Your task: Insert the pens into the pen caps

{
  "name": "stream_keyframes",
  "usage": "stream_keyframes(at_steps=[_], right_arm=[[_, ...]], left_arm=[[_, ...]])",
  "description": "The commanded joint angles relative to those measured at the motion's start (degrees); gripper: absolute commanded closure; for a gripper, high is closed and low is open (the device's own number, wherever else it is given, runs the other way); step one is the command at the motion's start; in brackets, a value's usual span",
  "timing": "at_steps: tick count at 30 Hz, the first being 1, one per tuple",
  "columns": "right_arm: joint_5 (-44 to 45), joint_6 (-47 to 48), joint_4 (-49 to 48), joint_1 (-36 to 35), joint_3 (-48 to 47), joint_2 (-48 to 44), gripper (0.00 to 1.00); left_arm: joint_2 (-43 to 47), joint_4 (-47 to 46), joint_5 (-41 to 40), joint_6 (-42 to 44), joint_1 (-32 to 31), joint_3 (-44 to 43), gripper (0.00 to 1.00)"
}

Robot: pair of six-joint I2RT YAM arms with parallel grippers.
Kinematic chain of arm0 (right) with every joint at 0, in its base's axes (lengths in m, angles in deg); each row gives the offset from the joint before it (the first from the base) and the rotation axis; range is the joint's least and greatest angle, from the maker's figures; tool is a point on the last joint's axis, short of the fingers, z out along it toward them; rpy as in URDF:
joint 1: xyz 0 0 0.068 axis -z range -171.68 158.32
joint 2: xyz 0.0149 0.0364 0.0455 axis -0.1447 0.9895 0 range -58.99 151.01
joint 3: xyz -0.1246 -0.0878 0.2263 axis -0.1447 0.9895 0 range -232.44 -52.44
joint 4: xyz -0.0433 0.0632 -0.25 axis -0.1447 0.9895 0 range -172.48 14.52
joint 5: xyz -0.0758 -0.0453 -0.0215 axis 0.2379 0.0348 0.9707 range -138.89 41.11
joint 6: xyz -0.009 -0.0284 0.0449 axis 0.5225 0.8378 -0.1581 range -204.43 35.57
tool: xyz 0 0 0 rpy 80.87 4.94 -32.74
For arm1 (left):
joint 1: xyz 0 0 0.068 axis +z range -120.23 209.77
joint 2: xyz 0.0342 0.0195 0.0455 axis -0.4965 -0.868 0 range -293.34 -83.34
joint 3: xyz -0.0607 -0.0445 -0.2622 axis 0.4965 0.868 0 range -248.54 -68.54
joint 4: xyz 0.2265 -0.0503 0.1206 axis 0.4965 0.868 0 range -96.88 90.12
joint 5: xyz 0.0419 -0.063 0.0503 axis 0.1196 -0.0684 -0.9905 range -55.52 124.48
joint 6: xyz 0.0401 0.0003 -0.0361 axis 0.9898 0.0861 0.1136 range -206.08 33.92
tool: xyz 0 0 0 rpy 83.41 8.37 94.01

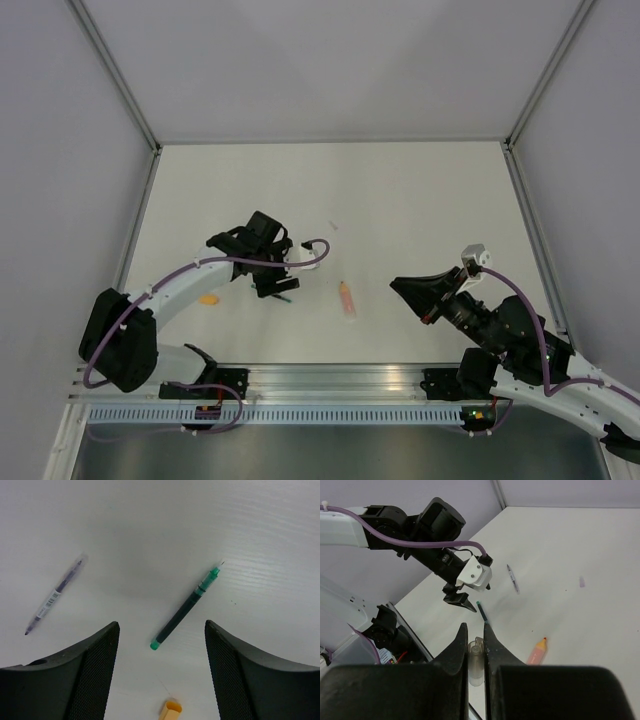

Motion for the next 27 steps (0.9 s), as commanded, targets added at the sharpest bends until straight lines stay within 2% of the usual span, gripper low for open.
stream_keyframes(at_steps=[1, 11, 20, 27], right_arm=[[-0.4, 1.1, 0.4, 0.0, -0.3, 0.0, 1.00], [0.1, 1.1, 0.0, 0.0, 0.1, 0.1, 1.00], [0.1, 1.1, -0.2, 0.0, 0.3, 0.2, 1.00], [-0.2, 1.2, -0.4, 0.0, 0.2, -0.4, 1.00]], left_arm=[[-2.9, 0.2, 3.2, 7.9, 1.4, 0.2, 0.27], [-7.3, -2.6, 5.5, 12.0, 2.7, 2.7, 0.31], [-8.3, -6.9, 4.6, 12.0, 2.8, 6.2, 0.35], [-10.2, -7.8, 3.7, 11.5, 2.6, 7.4, 0.43]])
